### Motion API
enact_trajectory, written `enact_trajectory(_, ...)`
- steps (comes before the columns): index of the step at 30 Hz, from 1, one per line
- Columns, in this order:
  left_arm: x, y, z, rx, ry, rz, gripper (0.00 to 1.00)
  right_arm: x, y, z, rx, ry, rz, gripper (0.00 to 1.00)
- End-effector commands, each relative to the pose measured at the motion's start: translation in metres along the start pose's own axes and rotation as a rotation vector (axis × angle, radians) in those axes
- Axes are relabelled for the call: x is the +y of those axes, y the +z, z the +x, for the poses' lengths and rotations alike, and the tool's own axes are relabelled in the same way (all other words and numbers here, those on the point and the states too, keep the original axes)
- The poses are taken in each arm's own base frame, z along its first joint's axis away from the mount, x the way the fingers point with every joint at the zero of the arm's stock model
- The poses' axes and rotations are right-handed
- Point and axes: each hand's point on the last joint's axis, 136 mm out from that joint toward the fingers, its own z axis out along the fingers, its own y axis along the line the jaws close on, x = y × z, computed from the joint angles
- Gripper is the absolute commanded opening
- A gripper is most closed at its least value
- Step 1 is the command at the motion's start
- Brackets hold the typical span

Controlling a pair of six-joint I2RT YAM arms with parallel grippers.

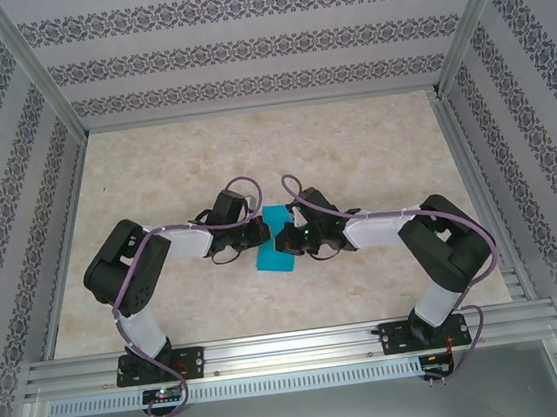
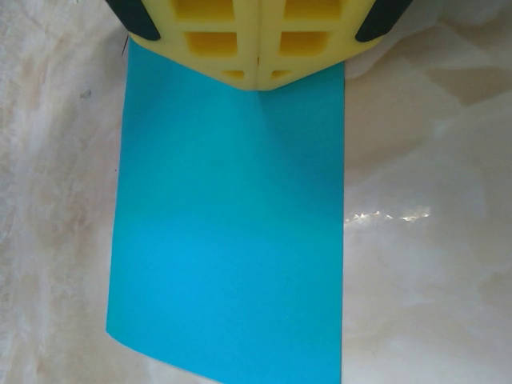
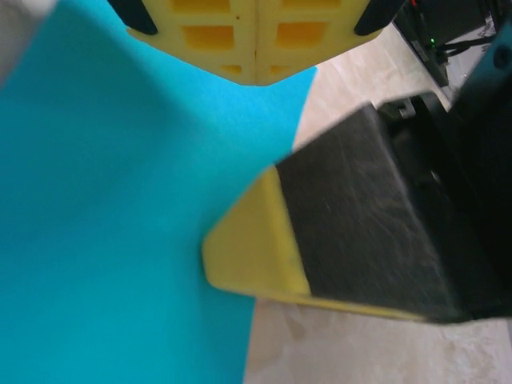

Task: Fold a paper plane with a square sheet of paper (pick it up from the middle)
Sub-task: Fold the square sheet of paper in half at the center of the table.

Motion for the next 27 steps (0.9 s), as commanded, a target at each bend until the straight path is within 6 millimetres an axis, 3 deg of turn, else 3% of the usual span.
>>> enact_trajectory(1,0.095,0.006,0.075,0.199,-0.108,-0.336,0.00,-0.006,0.014,0.010,0.039,-0.023,0.017,0.01)
enact_trajectory(7,0.097,0.007,0.076,0.201,-0.112,-0.344,0.00,-0.030,0.017,0.034,0.083,0.000,0.062,0.01)
enact_trajectory(18,0.099,0.008,0.074,0.186,-0.105,-0.347,0.00,-0.083,-0.004,0.085,0.121,0.037,0.157,0.01)
enact_trajectory(22,0.097,0.008,0.074,0.188,-0.103,-0.336,0.00,-0.066,-0.014,0.073,0.082,0.006,0.138,0.01)
enact_trajectory(27,0.094,0.008,0.074,0.196,-0.093,-0.329,0.00,-0.022,-0.035,0.030,-0.057,-0.082,0.095,0.01)
